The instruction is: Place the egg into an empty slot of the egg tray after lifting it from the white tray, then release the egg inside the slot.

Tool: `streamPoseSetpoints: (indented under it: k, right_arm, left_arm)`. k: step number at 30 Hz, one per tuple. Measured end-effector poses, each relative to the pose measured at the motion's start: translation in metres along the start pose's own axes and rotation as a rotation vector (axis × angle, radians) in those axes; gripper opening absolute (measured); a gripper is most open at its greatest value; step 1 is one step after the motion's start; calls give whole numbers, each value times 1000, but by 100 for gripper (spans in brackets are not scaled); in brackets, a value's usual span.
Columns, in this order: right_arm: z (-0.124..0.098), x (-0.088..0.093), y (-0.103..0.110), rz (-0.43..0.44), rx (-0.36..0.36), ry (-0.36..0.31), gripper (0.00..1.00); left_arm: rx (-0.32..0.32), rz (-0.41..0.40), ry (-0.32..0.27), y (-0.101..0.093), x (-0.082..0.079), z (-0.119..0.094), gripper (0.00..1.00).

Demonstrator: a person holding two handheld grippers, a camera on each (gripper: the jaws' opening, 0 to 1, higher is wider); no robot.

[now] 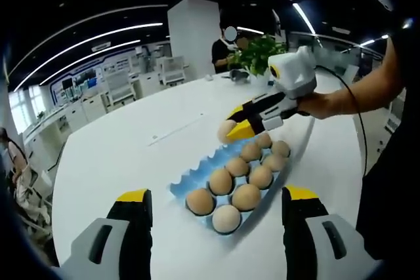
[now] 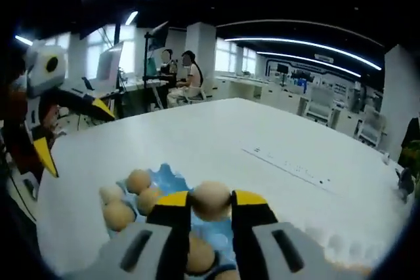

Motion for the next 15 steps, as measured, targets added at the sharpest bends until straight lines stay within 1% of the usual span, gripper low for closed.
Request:
streamPoseSetpoints:
  k: [8,10,12,13,15]
  right_arm:
    - [22,-13,22,-28,-42,-4,23]
    - [31,-20,30,-21,-63,-14,23]
    - [36,-22,33,-15,-79,-12,23]
    - [43,-26,39,-15,-92,-15,23]
    - [47,-27,42,-16,-104,-12,23]
  left_arm:
    - [3,-2,-6,9,4,-3,81]
    - [6,-4,-9,13,5,-2,81]
    - [8,-5,-9,14,5,-2,81]
    - [10,-7,-10,16,6,-2,81]
    - [12,-6,-10,17,6,-2,81]
Point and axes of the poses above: the point that each gripper's makers call its tool centre point, and the gripper's own axes: z roughly forward along the fingers, y roughly to its left, x roughly out of its underside, the point moved 5 cm from there along -z, roughly backward along the fingers, and after that the axes turned 11 degrees about y, right-handed, at the moved point
